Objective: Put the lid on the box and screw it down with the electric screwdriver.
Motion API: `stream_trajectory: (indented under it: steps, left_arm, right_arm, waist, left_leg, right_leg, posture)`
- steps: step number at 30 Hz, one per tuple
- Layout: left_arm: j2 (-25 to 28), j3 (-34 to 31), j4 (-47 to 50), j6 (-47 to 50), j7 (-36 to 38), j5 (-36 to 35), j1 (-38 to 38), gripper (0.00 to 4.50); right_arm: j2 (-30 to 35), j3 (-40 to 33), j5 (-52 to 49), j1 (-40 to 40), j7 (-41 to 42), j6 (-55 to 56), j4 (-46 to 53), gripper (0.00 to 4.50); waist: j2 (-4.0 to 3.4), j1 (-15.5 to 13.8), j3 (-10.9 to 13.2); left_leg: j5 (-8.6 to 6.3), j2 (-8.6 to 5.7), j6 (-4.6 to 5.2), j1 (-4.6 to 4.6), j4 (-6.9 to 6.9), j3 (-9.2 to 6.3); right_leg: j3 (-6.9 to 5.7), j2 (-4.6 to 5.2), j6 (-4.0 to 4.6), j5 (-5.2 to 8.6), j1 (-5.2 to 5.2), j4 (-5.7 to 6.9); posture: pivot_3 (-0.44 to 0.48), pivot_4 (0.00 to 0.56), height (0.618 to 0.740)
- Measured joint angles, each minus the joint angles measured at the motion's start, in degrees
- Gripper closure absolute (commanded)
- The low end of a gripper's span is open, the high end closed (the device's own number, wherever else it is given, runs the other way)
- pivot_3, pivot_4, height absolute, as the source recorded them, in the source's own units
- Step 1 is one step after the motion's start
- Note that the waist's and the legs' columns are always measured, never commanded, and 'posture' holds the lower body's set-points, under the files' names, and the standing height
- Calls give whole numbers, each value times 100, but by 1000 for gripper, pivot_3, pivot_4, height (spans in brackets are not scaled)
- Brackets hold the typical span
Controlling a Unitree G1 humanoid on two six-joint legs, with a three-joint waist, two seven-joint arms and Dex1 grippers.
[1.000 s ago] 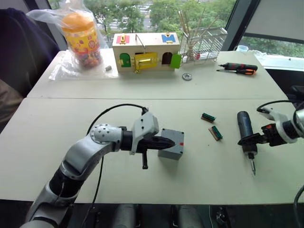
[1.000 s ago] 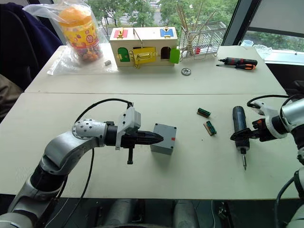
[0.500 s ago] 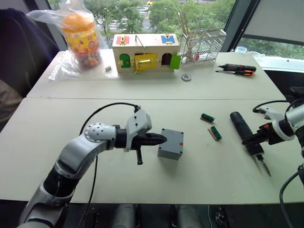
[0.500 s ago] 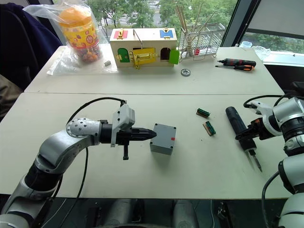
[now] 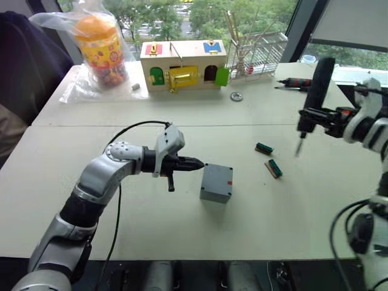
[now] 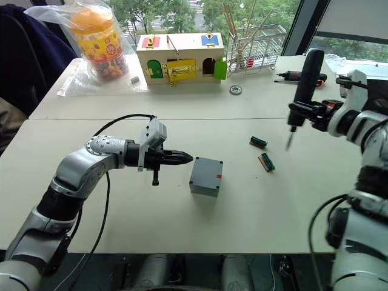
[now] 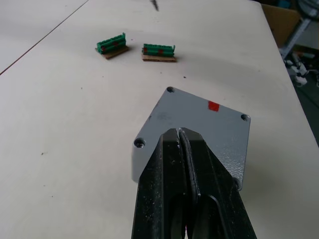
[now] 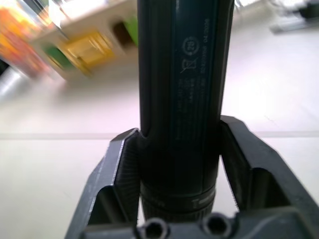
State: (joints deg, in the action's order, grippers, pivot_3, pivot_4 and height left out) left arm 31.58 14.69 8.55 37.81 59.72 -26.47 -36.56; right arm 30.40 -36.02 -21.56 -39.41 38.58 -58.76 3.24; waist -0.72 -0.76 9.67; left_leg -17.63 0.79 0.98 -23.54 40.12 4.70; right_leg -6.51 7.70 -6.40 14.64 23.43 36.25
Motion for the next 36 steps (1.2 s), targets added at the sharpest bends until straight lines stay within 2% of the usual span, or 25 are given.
stream_trajectory:
  steps: [3, 7, 11, 16, 23, 36]
  left_arm:
    - [-28, 2, -77, 13, 90, 0, -41, 4500]
    - [-182, 92, -259, 6, 111, 125, -95, 4500]
    - [-480, 277, -437, -84, 96, 280, -187, 4500]
    - [-595, 468, -495, -50, 14, 433, -208, 4500]
    - [-565, 698, -563, -117, 132, 648, -179, 4500]
    - [-611, 697, -594, -318, 157, 735, -114, 4500]
  right_arm:
    - [-1017, -628, -886, -2, -749, -75, 1249, 2641]
    - [-1509, -646, -1836, 308, -1153, -220, 2194, 2641]
    - [-1497, 173, -1962, 1269, -1072, -52, 2446, 2641]
    - [-1349, 997, -1890, 1747, -919, 495, 2439, 2641]
    - [-1162, 1384, -1928, 2054, -900, 1048, 2365, 2641]
    - [-1000, 1857, -1838, 2351, -959, 1699, 2359, 2641]
  waist:
    - [-6, -30, 0]
    - [-5, -10, 0]
    - [-4, 17, -1]
    - [-5, 17, 0]
    - [-5, -1, 0]
    - [-4, 1, -1]
  left_leg:
    - [0, -6, 0, 0, -2, -10]
    - [-1, -14, 2, -1, -3, -7]
    - [-1, -22, 3, 5, -3, -3]
    - [-1, -20, 4, 4, -10, -6]
    - [-3, -16, 7, 4, -4, -9]
    - [-4, -11, 9, 5, -4, -10]
  right_leg:
    - [-2, 0, 0, 0, -4, 3]
    - [-1, 0, 0, 0, -8, 0]
    - [7, -2, 0, 0, -6, 4]
    - [13, -4, 1, 1, 2, 4]
    - [12, -2, 1, 0, -2, 4]
    - [12, -3, 1, 0, -2, 4]
  posture:
    - [0, 150, 706]
    - [0, 150, 706]
    - [0, 150, 706]
    - [0, 150, 706]
    - [0, 150, 706]
    - [0, 150, 706]
